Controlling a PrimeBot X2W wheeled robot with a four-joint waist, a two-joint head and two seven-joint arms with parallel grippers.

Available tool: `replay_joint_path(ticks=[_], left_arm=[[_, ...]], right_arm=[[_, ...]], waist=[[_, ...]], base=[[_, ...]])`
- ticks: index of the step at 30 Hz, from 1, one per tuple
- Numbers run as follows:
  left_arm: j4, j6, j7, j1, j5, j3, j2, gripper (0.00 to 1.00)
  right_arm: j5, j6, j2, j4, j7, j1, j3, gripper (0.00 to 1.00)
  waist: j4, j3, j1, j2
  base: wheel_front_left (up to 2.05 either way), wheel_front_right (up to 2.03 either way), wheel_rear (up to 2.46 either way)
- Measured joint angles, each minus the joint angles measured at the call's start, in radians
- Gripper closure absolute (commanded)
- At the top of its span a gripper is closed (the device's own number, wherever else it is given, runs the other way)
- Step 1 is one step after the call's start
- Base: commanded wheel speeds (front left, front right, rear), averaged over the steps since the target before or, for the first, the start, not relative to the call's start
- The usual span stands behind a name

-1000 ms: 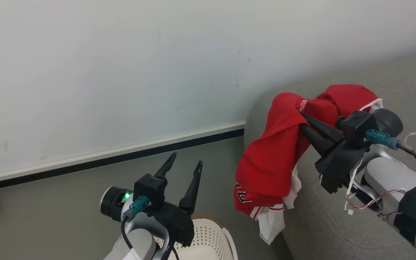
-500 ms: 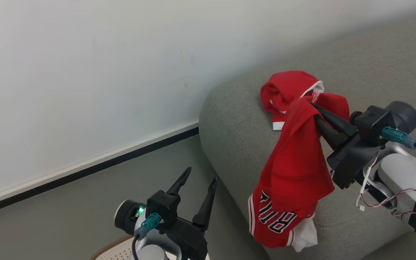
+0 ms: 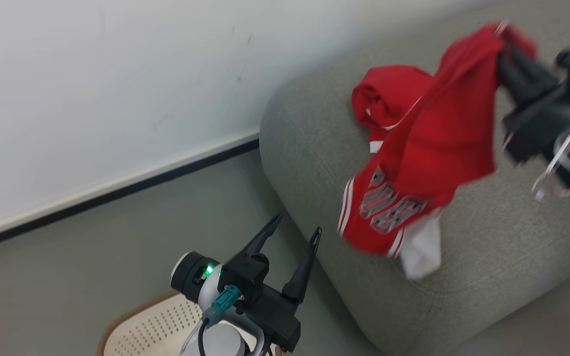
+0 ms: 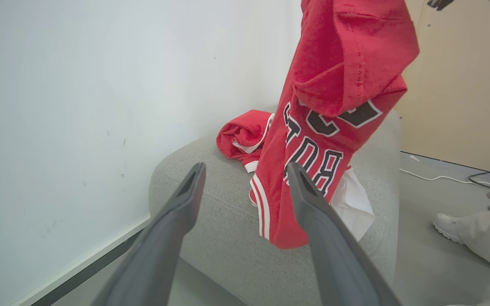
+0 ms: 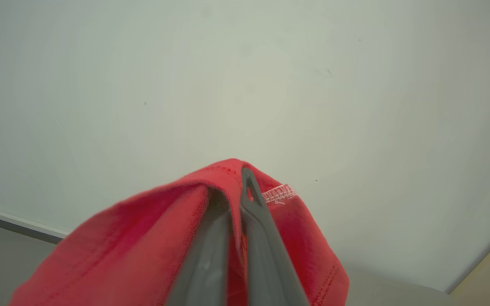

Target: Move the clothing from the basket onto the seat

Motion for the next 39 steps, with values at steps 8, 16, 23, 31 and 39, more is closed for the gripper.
replay_joint_path(ticks=[8, 16, 23, 31, 39], left_arm=[[-0.050, 0.008, 0.026, -0.034, 0.030, -0.004, 0.016, 0.00], [-0.118, 0.009, 0.052, -0.102, 0.080, -0.023, 0.012, 0.00], [-0.154, 0.016, 0.070, -0.171, 0.117, -0.024, 0.003, 0.00], [-0.192, 0.017, 0.100, -0.252, 0.148, 0.001, 0.012, 0.00], [-0.216, 0.018, 0.129, -0.312, 0.198, 0.025, 0.042, 0.00]], right_arm=[[-0.008, 0.009, -0.027, 0.123, 0.035, -0.279, -0.086, 1.00], [-0.012, 0.001, -0.142, 0.278, 0.063, -0.494, -0.180, 1.00], [-0.023, -0.015, -0.190, 0.353, 0.084, -0.550, -0.197, 1.00], [-0.002, -0.015, -0.149, 0.408, 0.061, -0.552, -0.217, 1.00], [0.035, -0.006, -0.085, 0.477, 0.036, -0.507, -0.225, 1.00]], waist=[[0.038, 0.100, 0.0001, 0.0000], [0.091, 0.209, 0.0002, 0.0000], [0.150, 0.306, 0.0001, 0.0000], [0.196, 0.429, 0.0002, 0.0001], [0.211, 0.554, 0.0001, 0.0002]], base=[[0.00, 0.00, 0.00], [0.00, 0.00, 0.00], [0.00, 0.00, 0.00], [0.00, 0.00, 0.00], [0.00, 0.00, 0.00]])
